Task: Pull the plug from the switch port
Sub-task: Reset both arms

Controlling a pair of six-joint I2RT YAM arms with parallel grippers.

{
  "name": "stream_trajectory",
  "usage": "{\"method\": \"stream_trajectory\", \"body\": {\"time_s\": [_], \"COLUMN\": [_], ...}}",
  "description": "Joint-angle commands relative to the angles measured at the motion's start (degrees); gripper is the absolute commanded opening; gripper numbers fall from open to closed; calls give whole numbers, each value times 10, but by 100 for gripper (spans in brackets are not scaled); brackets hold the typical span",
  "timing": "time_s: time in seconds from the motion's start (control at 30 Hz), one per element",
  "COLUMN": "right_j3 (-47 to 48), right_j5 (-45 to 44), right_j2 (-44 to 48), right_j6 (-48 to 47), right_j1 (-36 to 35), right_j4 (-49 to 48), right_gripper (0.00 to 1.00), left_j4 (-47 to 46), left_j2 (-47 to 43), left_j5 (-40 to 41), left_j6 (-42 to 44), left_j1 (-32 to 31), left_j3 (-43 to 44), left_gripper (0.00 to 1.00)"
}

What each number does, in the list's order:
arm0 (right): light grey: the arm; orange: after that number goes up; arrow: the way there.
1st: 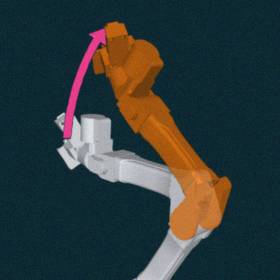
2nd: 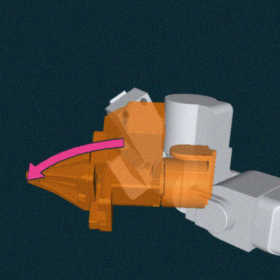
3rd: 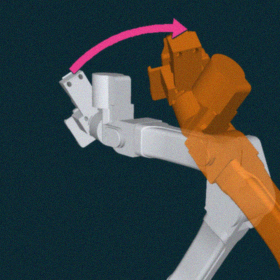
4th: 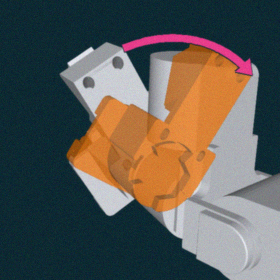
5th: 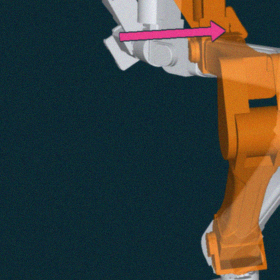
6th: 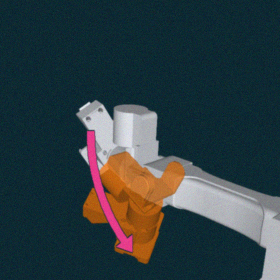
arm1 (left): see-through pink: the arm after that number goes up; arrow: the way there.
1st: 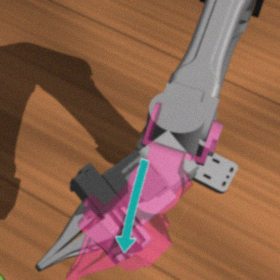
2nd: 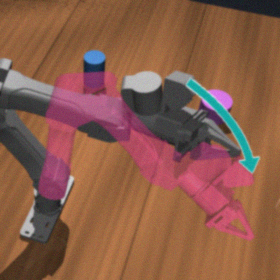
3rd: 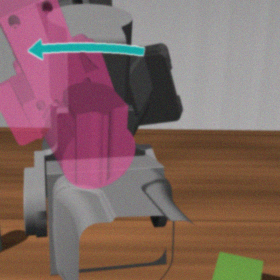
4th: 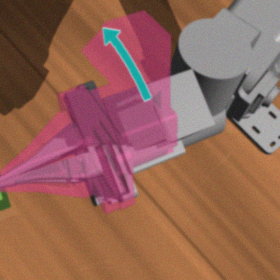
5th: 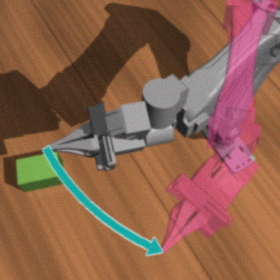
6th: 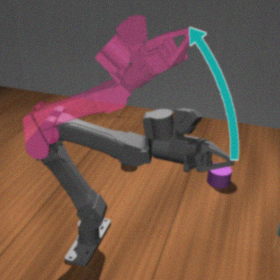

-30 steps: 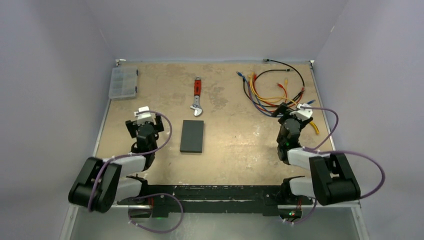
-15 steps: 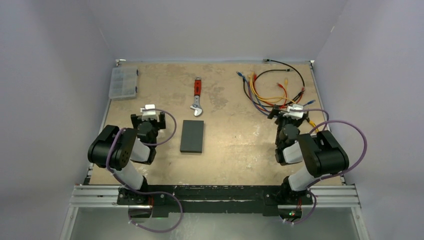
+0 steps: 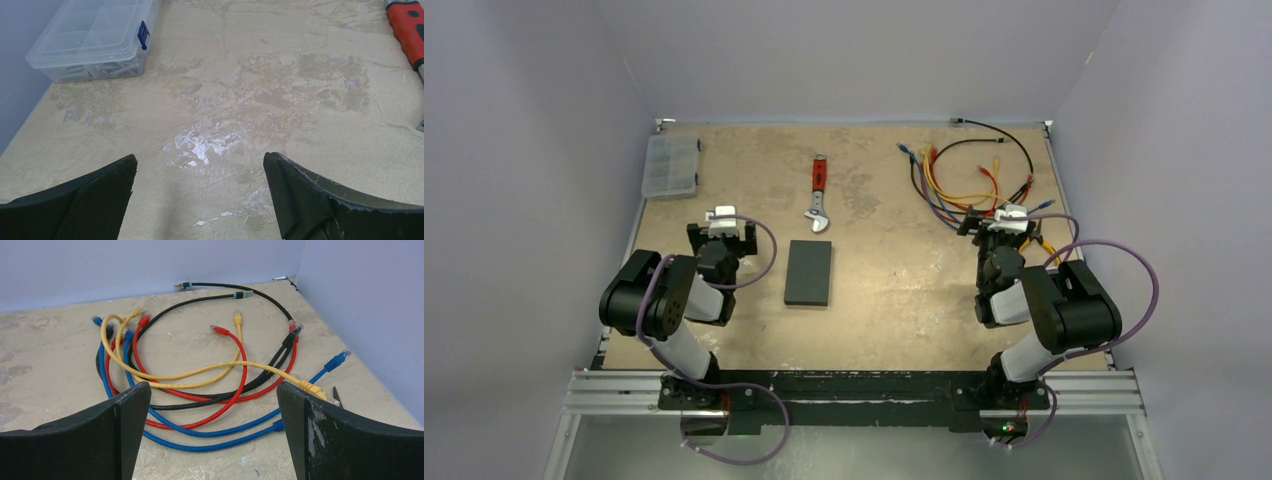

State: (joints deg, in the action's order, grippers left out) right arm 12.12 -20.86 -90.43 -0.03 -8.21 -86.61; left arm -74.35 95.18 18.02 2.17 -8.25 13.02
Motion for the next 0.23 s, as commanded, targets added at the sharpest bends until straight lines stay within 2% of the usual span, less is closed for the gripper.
{"method": "stream_trajectory", "body": {"time_s": [0.0,0.2], "right_j3": [12,12], "right_j5": [-2,-3], "right_j2": [0,-1], "right_j6": [-11,-12], "right_j1": [2,3], "right_j4": [-42,-43], "right_gripper": [99,99], "left_j4": [-4,7], "left_j2": [-2,-3], "left_j5": [-17,-30], "left_j6": [-8,-13], "left_j1": [7,15], "left_j3": [16,20], "left_gripper": [99,99]}}
